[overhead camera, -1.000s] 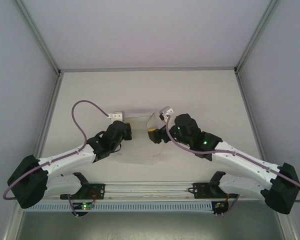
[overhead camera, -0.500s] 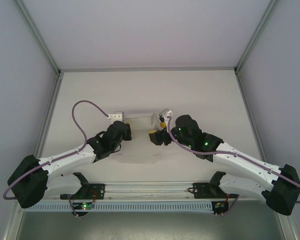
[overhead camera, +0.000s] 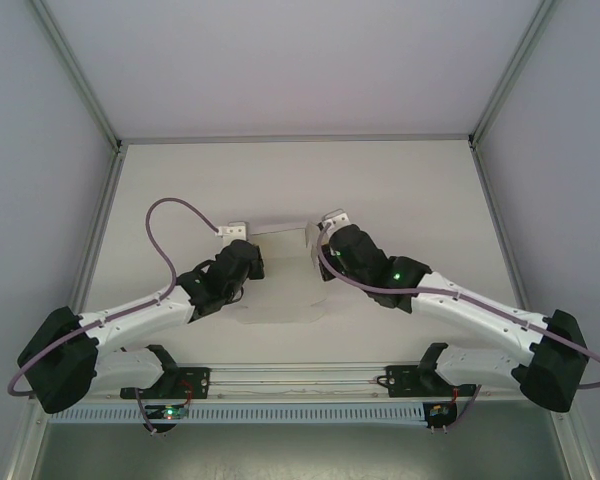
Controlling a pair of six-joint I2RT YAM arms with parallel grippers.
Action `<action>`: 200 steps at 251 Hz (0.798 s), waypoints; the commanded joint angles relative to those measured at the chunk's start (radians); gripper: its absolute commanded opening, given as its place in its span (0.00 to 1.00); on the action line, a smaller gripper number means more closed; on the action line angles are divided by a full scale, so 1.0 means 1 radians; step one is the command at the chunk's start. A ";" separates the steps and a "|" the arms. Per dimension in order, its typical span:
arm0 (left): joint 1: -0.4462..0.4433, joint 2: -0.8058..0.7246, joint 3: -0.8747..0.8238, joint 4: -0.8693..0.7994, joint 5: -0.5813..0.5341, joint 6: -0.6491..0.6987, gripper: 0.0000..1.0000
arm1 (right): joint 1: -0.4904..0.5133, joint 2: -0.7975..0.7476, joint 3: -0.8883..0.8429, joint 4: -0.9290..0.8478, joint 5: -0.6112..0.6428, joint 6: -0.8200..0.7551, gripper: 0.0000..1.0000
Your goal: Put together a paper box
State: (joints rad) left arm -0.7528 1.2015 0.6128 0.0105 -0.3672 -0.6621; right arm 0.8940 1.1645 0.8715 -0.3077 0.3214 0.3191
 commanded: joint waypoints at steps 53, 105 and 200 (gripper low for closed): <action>-0.006 -0.006 0.029 -0.061 -0.067 -0.022 0.00 | -0.002 0.116 0.112 -0.271 0.430 0.100 0.01; -0.006 -0.033 0.019 -0.077 -0.073 -0.026 0.00 | -0.007 0.106 0.108 -0.244 0.411 0.072 0.07; -0.005 -0.037 0.003 -0.031 -0.048 0.000 0.00 | -0.035 -0.181 -0.048 0.017 0.002 -0.119 0.65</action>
State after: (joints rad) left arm -0.7639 1.1927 0.6270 -0.0212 -0.3939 -0.6693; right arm 0.8856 1.1091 0.8673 -0.3679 0.4084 0.2668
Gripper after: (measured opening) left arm 0.091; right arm 0.594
